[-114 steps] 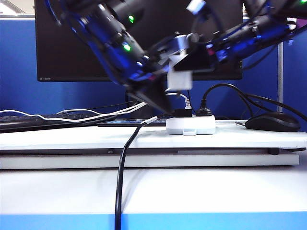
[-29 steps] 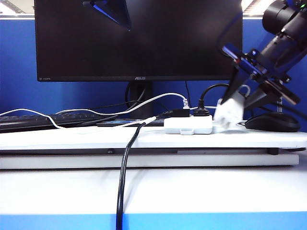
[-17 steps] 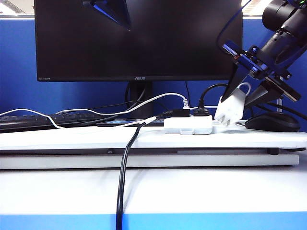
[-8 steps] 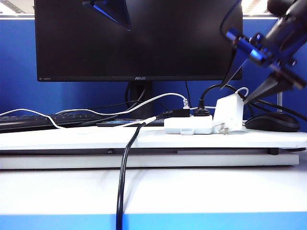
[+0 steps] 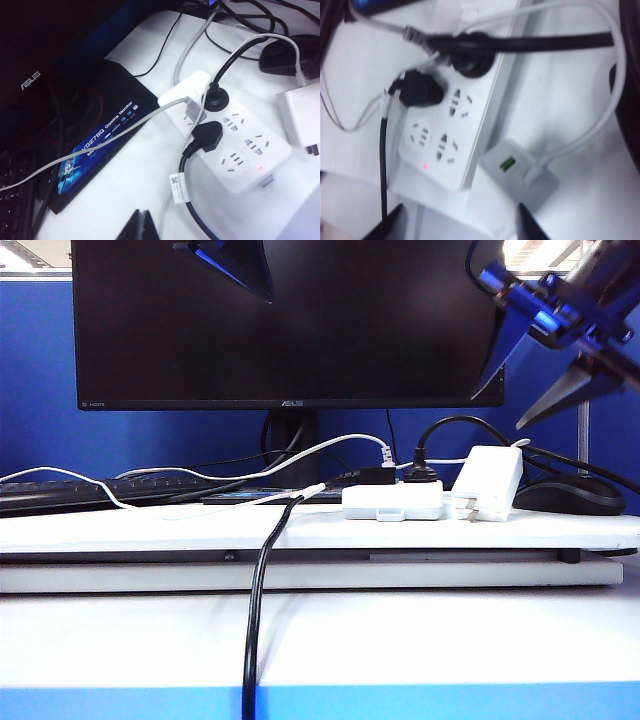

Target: Unplug the white charger from the socket, then place it next to the socket.

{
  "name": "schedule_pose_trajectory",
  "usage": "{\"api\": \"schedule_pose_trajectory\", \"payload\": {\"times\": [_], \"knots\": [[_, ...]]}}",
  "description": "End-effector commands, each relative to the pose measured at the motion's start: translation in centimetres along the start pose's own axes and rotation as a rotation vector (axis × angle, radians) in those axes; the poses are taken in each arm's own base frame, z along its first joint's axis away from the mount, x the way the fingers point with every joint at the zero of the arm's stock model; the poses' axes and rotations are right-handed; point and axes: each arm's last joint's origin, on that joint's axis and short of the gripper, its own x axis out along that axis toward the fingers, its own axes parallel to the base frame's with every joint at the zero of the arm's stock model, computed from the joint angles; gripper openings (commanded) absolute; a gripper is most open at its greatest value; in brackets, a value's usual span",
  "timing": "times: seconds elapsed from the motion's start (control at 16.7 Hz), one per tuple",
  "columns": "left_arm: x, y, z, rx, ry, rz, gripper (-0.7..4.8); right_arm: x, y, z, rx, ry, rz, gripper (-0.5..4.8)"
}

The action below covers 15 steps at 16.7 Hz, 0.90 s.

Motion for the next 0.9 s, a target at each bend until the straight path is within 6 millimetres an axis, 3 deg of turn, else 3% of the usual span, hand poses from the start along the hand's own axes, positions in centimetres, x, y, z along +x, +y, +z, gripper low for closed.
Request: {"api": "schedule_pose_trajectory", "payload": {"times": [0.06,0.12,0.54,0.9], "knots": [[-0.2,0.1,0.3,-0.006,-0.022,0.005,-0.05,-1.2,0.4,-0.1,-0.054,0.043,-0.090,0.30],[-0.2,0.1,0.3,-0.006,-0.021,0.006,-0.05,-1.3,0.4,-0.1,-0.049,0.053,-0.097,-0.06],[-0.2,0.1,0.3,-0.006,-0.022,0.006,-0.05,-1.1,0.0,-0.5,-0.073,0.096,-0.185,-0.02],[-0.2,0.1,0.3,-0.006,-0.022,0.006,-0.05,1.5,-1.1,0.0,-0.049,0.151,-0.166,-0.01]]}}
